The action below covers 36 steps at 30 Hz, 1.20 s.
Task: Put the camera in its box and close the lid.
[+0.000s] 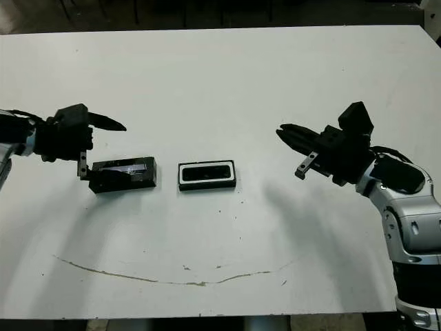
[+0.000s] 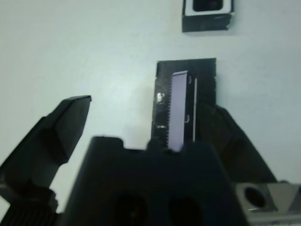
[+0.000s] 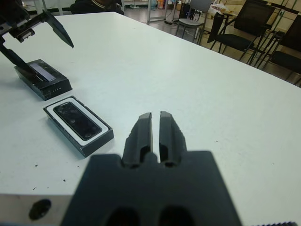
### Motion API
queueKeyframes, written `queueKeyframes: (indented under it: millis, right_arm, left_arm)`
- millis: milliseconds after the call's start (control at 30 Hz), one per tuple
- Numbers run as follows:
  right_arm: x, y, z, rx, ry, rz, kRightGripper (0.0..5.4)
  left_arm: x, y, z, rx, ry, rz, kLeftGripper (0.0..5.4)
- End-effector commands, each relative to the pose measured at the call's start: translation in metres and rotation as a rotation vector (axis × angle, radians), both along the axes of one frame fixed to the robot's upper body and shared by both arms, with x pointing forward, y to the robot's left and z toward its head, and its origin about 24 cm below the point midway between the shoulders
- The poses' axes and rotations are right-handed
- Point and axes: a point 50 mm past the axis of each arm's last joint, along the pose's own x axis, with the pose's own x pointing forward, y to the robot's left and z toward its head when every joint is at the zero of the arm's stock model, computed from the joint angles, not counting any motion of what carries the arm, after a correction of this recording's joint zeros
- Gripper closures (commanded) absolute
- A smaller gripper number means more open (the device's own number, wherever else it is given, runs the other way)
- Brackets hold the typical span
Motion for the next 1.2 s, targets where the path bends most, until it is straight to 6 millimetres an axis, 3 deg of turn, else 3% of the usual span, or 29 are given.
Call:
queueKeyframes:
  millis: [33,400,1200]
  right_arm:
    - [-0.002,-0.005,-0.008,-0.027,0.049,-0.013,5.40]
    - [-0.003,-0.005,-0.010,-0.036,0.048,-0.006,5.40]
    - [-0.005,-0.006,-0.014,-0.019,0.067,-0.001,5.40]
  left_arm:
    - [0.001,0.005,0.001,-0.054,0.014,0.030,0.02]
    - [0.003,0.012,0.015,-0.085,-0.011,0.047,0.02]
    - [-0.011,-0.010,-0.010,-0.006,0.135,-0.141,0.02]
